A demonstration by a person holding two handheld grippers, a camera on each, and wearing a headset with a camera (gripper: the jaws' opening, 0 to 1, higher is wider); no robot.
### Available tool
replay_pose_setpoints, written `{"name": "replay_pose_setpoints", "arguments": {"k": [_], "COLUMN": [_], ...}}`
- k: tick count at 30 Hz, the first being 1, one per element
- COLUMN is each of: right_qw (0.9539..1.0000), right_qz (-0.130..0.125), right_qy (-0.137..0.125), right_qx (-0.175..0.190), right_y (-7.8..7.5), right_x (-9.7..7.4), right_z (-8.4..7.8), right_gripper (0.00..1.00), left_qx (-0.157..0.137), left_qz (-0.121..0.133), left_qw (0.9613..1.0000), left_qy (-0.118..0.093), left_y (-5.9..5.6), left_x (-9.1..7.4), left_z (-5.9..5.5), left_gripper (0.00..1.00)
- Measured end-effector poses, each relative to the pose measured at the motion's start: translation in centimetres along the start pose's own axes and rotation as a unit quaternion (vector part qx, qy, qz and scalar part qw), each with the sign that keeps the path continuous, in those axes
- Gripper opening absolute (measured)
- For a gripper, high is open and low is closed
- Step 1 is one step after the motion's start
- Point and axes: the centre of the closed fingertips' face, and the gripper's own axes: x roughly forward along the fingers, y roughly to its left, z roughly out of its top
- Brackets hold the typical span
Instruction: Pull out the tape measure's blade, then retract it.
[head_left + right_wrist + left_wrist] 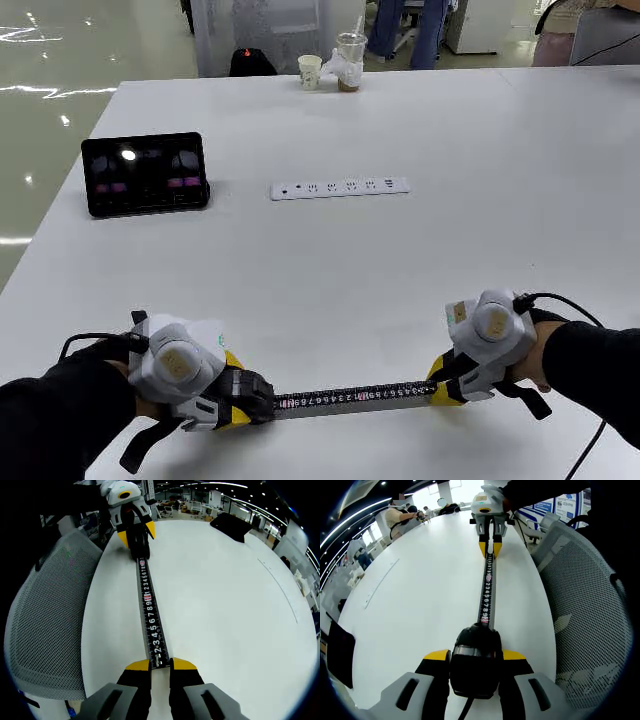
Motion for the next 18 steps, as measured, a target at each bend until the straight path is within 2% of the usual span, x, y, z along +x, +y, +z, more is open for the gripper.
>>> {"name": "replay_pose_setpoints", "arguments": {"k": [18], "right_qw": [1.0], "right_qz": [-0.002], "right_qy": [0.0], "right_qx": [0.01], "right_y": [-0.17], "right_x": [-0.67], "right_z": [-1.03], "right_gripper": [0.09], "left_qx": [0.0], "left_qz": [-0.001], "left_qw": [1.0], "left_qy": [0.0], "left_y": [-0.06], "left_x": [-0.08], "left_z": [0.11], "left_gripper": [0.32]}}
